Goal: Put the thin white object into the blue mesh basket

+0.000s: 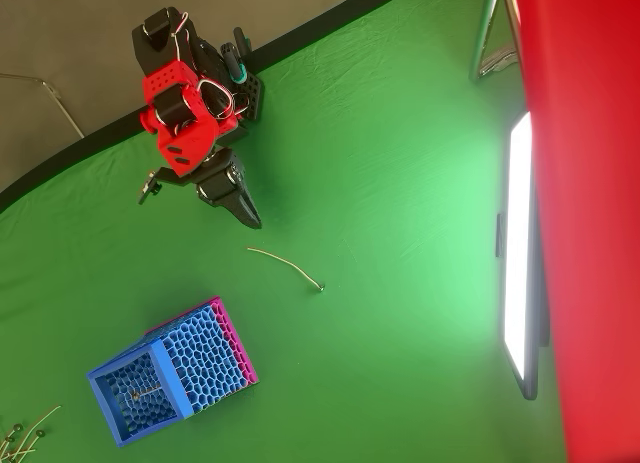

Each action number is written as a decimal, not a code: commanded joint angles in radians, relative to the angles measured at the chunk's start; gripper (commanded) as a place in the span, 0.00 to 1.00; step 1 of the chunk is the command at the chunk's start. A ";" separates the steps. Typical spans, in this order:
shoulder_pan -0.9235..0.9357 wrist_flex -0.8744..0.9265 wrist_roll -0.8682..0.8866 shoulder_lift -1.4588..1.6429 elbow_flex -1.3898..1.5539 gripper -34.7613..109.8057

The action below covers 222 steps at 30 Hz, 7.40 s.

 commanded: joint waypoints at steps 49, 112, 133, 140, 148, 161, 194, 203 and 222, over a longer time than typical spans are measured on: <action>0.084 -0.031 0.821 -1.951 -1.177 0.31; -0.038 -0.014 0.959 -2.261 -1.454 0.33; -0.031 -0.002 0.968 -2.272 -1.460 0.33; -0.021 -0.002 0.966 -2.275 -1.465 0.28; -0.029 -0.021 0.930 -2.267 -1.462 0.26; -0.087 -0.255 0.620 -2.105 -1.462 0.24; 0.353 -0.660 0.637 -1.628 -1.345 0.24; 0.376 -0.568 0.838 -1.695 -1.407 0.25; 0.374 -0.439 0.861 -1.841 -1.663 0.26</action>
